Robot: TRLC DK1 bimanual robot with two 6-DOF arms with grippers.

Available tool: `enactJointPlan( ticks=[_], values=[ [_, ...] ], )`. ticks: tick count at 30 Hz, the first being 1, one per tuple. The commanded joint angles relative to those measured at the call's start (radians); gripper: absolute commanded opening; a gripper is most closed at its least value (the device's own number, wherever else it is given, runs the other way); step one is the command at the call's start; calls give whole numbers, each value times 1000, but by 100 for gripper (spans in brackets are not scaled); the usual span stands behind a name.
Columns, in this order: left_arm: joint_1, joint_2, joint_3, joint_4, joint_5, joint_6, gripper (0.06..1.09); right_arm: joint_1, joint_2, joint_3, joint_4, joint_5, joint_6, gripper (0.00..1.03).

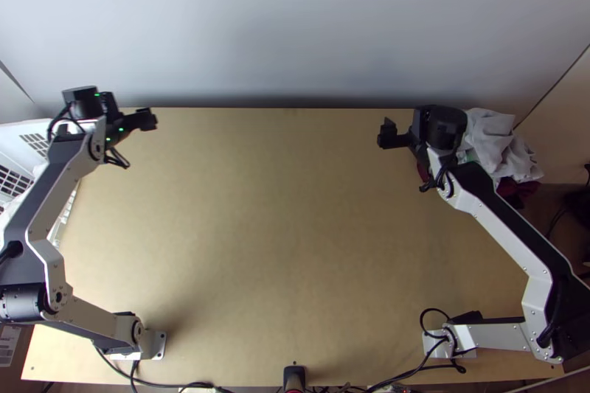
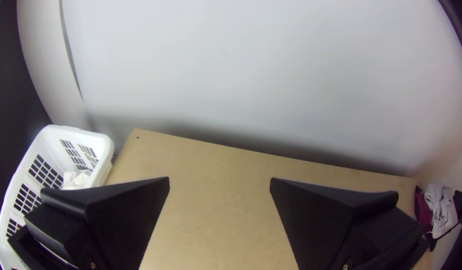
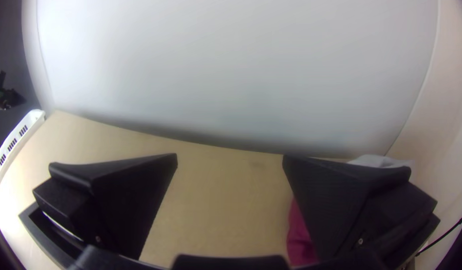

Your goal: Fold the t-shirt

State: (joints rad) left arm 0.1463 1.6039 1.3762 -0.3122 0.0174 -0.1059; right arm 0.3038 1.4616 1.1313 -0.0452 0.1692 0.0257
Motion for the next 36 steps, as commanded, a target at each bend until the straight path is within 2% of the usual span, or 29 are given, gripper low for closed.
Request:
enactJointPlan(
  ticks=[1, 9, 15, 25, 29, 32, 36],
  values=[
    [174, 48, 27, -30, 0, 68, 104, 55, -26, -65, -1, 21, 0, 98],
    [401, 157, 98, -34, 7, 137, 104, 77, -84, -137, -1, 26, -13, 98],
    [498, 320, 238, -47, 10, 155, 104, 95, -96, -156, -2, 26, -40, 98],
    [550, 676, 667, -188, 9, 158, 104, 110, -96, -136, -44, 26, -49, 98],
    [552, 827, 882, -248, 9, 167, 104, 121, -99, -134, -79, 26, -78, 98],
    [539, 875, 914, -217, 9, 215, 104, 123, -93, -113, -145, 32, -86, 98],
    [526, 919, 914, -199, 7, 233, 104, 123, -95, -108, -159, 36, -83, 98]
  ],
)
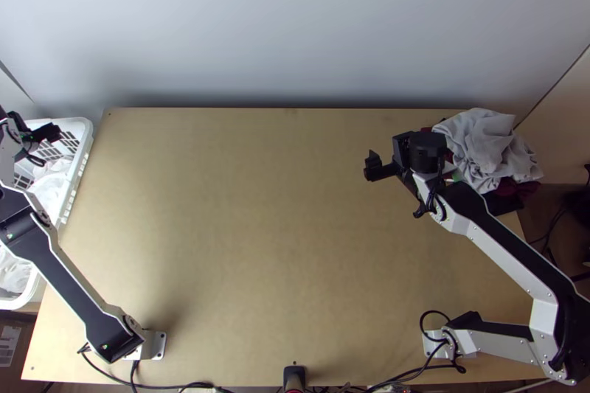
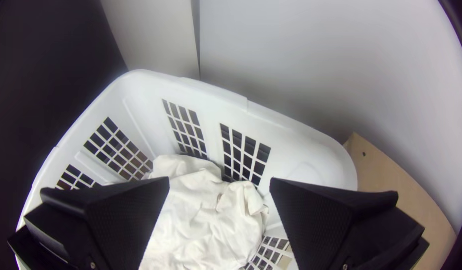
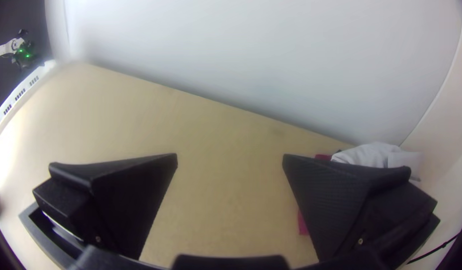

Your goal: Fold the t-shirt

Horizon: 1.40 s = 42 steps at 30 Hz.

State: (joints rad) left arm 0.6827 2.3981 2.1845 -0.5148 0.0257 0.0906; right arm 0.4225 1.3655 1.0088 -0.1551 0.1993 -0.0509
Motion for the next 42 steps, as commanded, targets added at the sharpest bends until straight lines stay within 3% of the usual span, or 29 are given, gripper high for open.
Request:
enactJointPlan(
  ticks=[1, 15, 19, 42],
  values=[
    [-11, 133, 106, 6, -4, 37, 104, 1, 1, 14, -49, 8, -3, 98],
    [95, 239, 129, 98, -98, 110, 104, -8, 23, 8, -40, 14, 13, 98],
    [98, 280, 129, 114, -181, 166, 104, -7, 27, 13, -38, 14, 33, 98],
    [77, 440, 129, 122, -145, 147, 103, -5, 52, 31, -63, 26, 19, 98]
  ],
)
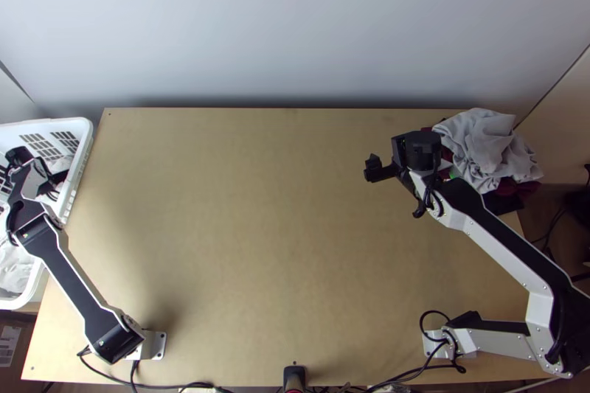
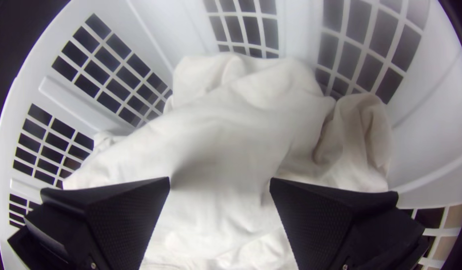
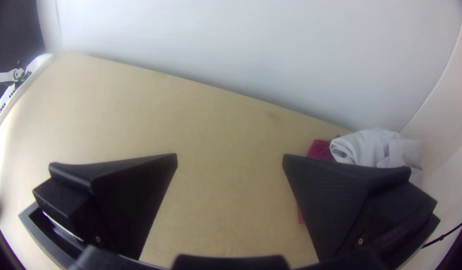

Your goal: Fold the t-shirt

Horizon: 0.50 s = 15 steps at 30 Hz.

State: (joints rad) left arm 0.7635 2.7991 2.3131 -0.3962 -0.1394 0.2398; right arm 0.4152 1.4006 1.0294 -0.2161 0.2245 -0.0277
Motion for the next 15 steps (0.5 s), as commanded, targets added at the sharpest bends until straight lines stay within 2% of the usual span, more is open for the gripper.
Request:
enactJointPlan(
  ticks=[1, 3, 4, 6, 8, 15],
  values=[
    [-4, 40, 0, -3, 29, -2, 103, 4, 20, 12, -2, 1, -6, 98],
    [-3, 43, 0, -15, 40, -2, 100, 4, 28, 12, -2, 1, -14, 98],
    [-3, 45, 0, -20, 40, 0, 82, 4, 29, 12, 0, 1, -15, 98],
    [8, 40, 0, 17, 75, -8, 9, 4, 35, 15, 1, 1, -18, 98],
    [17, 22, 0, 14, 109, -40, 10, 4, 38, 18, 1, 1, -20, 98],
    [34, -118, -1, -18, 126, -88, 10, 4, 44, 15, 6, 4, -23, 98]
  ],
)
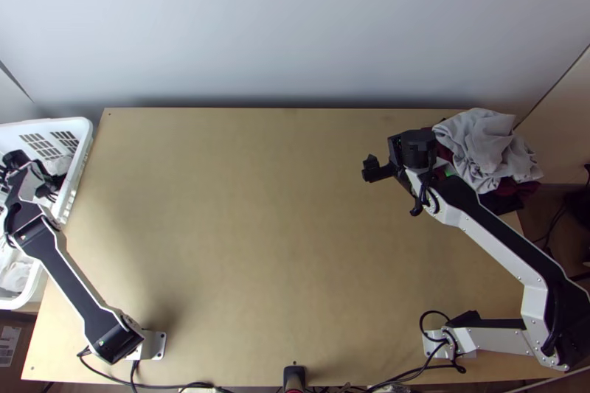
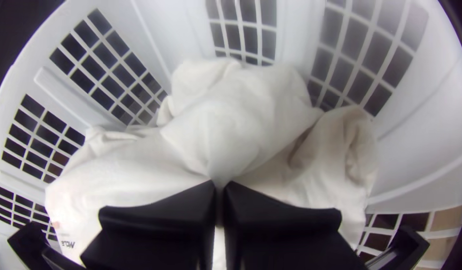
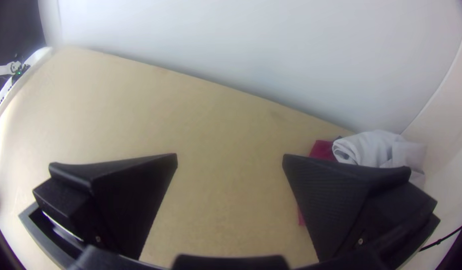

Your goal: Fold the t-shirt

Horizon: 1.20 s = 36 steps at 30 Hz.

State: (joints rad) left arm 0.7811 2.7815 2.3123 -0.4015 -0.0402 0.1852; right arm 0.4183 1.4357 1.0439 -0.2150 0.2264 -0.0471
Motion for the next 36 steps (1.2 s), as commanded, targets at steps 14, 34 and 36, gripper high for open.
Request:
enactJointPlan(
  ticks=[14, 34, 36],
  values=[
    [78, -421, -10, -125, 25, -36, 10, 17, 15, -4, 22, 2, -4, 98],
    [-17, -896, -10, -278, 206, -371, 10, 132, 28, -134, 152, 2, 62, 98],
    [-51, -927, -10, -298, 207, -400, 10, 151, 29, -188, 224, 2, 62, 98]
  ],
)
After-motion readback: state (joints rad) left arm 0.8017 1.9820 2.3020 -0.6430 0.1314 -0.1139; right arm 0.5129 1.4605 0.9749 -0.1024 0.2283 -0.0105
